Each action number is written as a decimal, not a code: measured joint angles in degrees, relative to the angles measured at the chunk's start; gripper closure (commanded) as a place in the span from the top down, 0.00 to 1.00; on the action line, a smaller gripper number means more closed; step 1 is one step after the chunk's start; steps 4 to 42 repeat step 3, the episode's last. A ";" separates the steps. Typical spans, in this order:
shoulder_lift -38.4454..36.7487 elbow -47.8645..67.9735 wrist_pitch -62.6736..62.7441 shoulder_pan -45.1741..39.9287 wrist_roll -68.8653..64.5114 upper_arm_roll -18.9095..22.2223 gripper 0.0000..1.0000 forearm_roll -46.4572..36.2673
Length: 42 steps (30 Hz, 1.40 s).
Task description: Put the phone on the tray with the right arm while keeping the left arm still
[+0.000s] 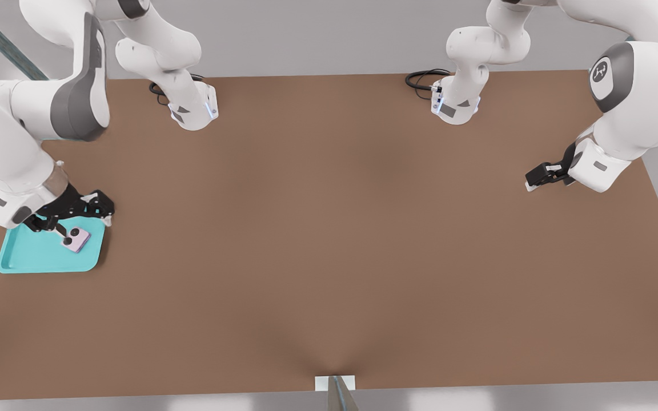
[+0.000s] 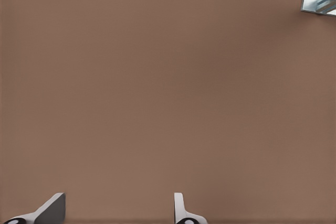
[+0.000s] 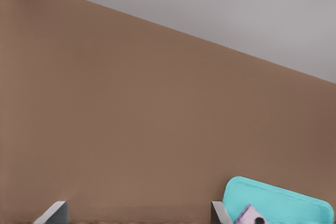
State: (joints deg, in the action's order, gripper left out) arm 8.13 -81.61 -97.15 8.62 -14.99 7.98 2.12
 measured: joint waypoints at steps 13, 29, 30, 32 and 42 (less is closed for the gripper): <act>-1.03 -1.61 3.96 5.41 1.81 5.51 1.00 -0.98; -1.03 -1.61 3.96 5.41 1.81 5.51 1.00 -0.98; -1.03 -1.61 3.96 5.41 1.81 5.51 1.00 -0.98; -1.03 -1.61 3.96 5.41 1.81 5.51 1.00 -0.98; -1.03 -1.61 3.96 5.41 1.81 5.51 1.00 -0.98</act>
